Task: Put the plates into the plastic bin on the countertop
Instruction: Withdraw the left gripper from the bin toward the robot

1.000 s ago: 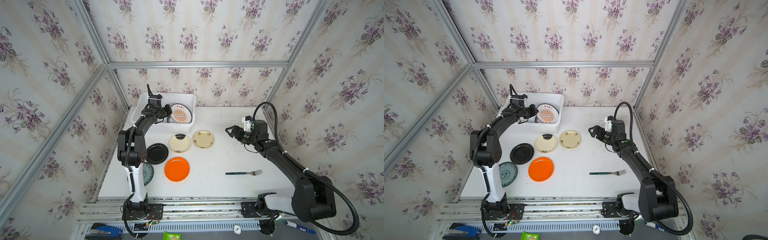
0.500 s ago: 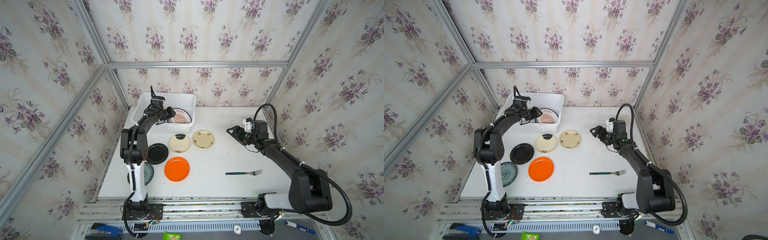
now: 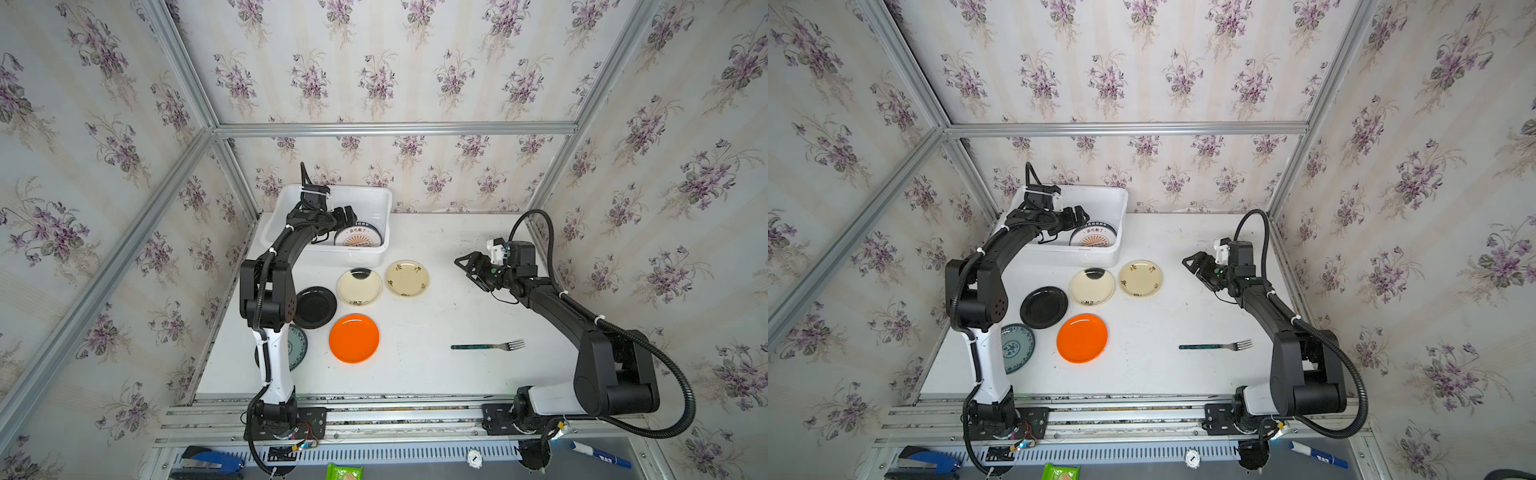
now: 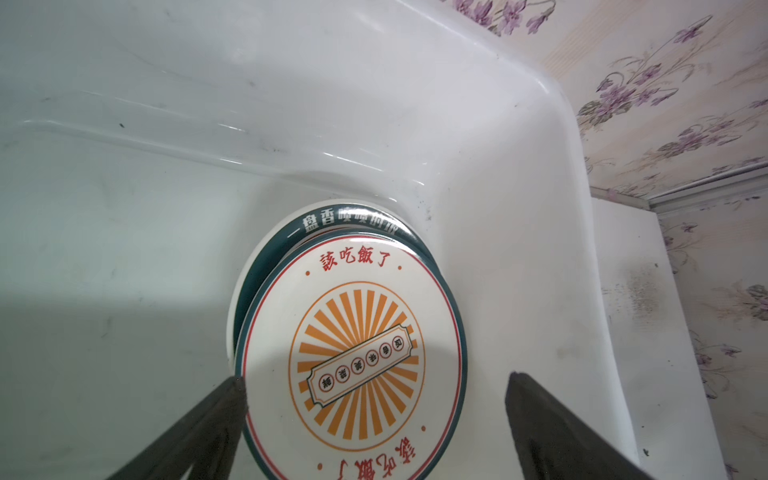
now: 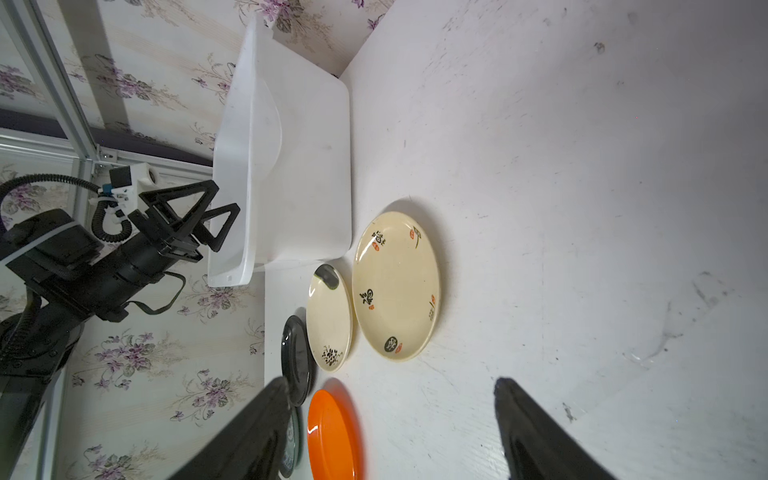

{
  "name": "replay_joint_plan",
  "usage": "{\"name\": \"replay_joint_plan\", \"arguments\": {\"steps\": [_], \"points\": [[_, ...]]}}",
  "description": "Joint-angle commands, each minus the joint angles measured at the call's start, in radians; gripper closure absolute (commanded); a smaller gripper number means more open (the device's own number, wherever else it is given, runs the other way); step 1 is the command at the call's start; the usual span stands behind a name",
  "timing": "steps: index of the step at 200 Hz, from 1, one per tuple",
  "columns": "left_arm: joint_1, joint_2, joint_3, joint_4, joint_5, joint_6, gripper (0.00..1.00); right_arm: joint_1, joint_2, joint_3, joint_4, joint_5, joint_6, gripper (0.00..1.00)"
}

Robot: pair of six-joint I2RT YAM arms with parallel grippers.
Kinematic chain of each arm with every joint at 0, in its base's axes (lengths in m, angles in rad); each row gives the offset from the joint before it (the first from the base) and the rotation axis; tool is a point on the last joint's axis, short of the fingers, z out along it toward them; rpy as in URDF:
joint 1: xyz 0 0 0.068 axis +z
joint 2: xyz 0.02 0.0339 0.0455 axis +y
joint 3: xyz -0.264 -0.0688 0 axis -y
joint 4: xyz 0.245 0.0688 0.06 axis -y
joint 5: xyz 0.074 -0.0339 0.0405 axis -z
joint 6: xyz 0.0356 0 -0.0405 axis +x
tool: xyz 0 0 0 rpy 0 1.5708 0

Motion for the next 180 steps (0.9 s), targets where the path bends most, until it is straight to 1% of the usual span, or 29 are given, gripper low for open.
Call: {"name": "replay_joint_plan", "arguments": {"steps": [1,31,61,105,134,151,180], "points": [[-0.002,-0.058,-0.021,-0.012,-0.1,0.049,0.0,-0.002,0.001,0.007,0.033,-0.034,0.013,0.21],[-0.009,-0.145,-0.069,0.001,-0.137,0.054,0.0,-0.004,0.0,0.005,0.033,-0.031,0.026,0.21],[-0.016,-0.248,-0.15,0.037,-0.133,0.059,0.0,-0.003,-0.005,-0.008,0.058,-0.051,0.055,0.23],[-0.017,-0.492,-0.432,0.184,-0.191,0.047,0.0,-0.002,-0.036,-0.054,0.113,-0.046,0.063,0.23],[-0.019,-0.644,-0.61,0.328,-0.131,0.017,0.0,0.006,-0.044,-0.093,0.178,-0.054,0.089,0.23],[-0.021,-0.722,-0.693,0.375,-0.14,-0.005,0.0,0.027,-0.054,-0.098,0.197,-0.05,0.1,0.23],[-0.02,-0.838,-0.831,0.442,-0.153,-0.031,0.0,0.068,-0.065,-0.074,0.176,-0.036,0.099,0.23]]}}
